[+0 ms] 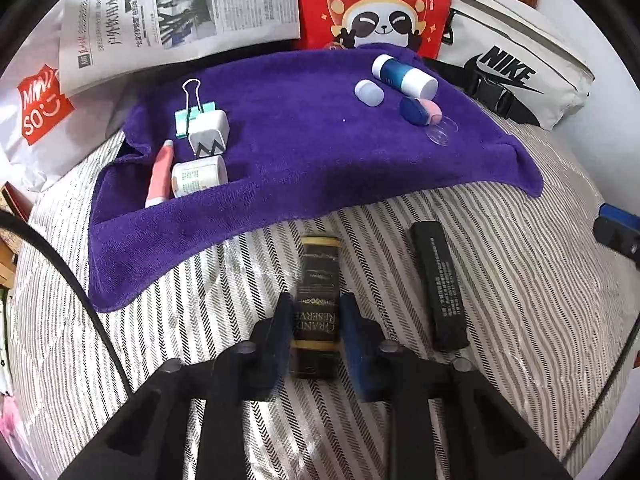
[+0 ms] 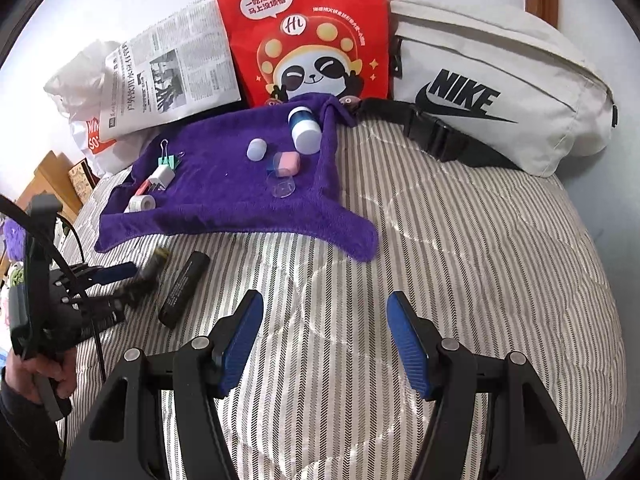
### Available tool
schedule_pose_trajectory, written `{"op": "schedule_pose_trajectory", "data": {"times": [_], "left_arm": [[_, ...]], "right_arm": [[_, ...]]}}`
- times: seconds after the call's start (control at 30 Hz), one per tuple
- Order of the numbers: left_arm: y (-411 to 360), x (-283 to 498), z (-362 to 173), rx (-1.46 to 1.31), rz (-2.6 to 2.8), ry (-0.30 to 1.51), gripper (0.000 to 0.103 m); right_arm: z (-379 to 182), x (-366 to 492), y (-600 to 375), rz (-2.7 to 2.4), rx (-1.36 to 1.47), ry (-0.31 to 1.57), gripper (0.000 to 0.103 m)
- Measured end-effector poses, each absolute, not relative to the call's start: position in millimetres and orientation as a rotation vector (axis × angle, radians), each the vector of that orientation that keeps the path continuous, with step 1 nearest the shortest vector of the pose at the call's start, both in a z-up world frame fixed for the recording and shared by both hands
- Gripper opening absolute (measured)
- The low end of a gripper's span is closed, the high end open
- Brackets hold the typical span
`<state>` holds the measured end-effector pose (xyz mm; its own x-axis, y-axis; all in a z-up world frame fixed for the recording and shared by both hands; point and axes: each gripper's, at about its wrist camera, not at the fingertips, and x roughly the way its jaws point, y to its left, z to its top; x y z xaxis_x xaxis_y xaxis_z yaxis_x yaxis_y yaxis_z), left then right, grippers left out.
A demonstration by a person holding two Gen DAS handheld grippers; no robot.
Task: Organize rigid objects
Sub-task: 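Grasp the black-and-gold tube with the left gripper, then grasp the black rectangular tube with the right gripper while the left holds the gold tube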
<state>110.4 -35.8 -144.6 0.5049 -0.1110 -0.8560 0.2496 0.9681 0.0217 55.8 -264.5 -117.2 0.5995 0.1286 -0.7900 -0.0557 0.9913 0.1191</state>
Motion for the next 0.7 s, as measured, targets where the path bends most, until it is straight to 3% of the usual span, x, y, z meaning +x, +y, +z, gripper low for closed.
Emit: {"op": "schedule_pose_trajectory", "data": {"times": [0.37, 0.7], "left_arm": [[-31.1, 108.7, -147.3, 0.158, -0.24, 1.0, 0.023], [35.2, 90.7, -148.9, 0.089, -0.111, 1.002, 0.023]], "right_arm": [[-131.1, 62.1, -243.7, 0.158, 0.076, 0.961, 0.064], [-141.5, 72.3, -186.6, 0.285, 0.048, 0.974, 0.064]]}}
